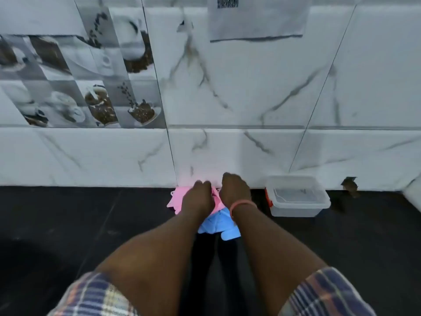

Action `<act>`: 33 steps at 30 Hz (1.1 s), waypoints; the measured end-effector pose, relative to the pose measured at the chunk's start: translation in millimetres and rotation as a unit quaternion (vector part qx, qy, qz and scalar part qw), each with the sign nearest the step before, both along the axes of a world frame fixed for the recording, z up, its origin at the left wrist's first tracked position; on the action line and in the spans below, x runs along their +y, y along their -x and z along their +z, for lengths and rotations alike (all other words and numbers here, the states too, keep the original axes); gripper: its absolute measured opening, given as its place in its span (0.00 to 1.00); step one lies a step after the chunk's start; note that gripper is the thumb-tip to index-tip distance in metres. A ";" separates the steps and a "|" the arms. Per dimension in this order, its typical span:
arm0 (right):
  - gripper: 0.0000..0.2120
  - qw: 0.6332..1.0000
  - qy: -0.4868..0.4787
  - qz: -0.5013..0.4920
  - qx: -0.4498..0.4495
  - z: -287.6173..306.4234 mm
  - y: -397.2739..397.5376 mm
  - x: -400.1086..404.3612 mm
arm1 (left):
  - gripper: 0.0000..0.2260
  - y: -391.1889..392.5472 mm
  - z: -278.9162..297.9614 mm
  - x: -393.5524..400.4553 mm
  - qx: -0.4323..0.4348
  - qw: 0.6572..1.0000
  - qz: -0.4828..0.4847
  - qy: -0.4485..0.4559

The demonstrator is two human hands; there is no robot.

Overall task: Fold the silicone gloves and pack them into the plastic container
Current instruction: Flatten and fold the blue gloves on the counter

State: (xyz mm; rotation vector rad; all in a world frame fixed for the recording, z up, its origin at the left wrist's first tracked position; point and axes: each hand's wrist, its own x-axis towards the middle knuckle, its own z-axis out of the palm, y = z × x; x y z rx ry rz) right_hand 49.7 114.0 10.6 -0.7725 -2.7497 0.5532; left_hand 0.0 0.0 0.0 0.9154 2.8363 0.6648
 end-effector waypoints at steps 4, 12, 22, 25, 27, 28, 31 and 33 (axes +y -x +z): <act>0.05 0.992 0.103 -0.046 -0.047 -62.4 -13.7 -11.5 | 0.10 -26.7 -53.1 -9.7 -0.080 0.996 0.017 0.039; 0.14 0.981 0.144 -0.125 -0.025 -117.3 -22.5 -0.5 | 0.12 -52.7 -97.7 -22.3 -0.066 0.996 0.044 -0.042; 0.09 0.767 0.506 -0.153 0.364 56.3 -13.5 16.2 | 0.09 -54.0 -56.5 -7.9 -0.339 0.823 0.237 -0.389; 0.10 0.638 0.643 -0.075 0.417 114.9 -34.8 2.3 | 0.19 -63.2 -28.2 -10.5 -0.527 0.664 0.235 -0.476; 0.12 0.588 0.688 -0.033 0.424 144.2 -52.6 -12.4 | 0.29 -73.1 -10.3 -14.8 -0.641 0.561 0.200 -0.484; 0.13 0.558 0.710 -0.007 0.430 150.7 -62.5 -19.2 | 0.33 -79.4 -1.4 -18.4 -0.690 0.505 0.165 -0.490; 0.15 0.471 0.770 0.011 0.431 141.2 -94.1 -37.9 | 0.41 -95.6 15.5 -28.8 -0.768 0.403 0.062 -0.494; 0.16 0.479 0.761 -0.061 0.433 114.0 -113.3 -42.8 | 0.37 -108.5 16.9 -32.5 -0.757 0.426 0.046 -0.493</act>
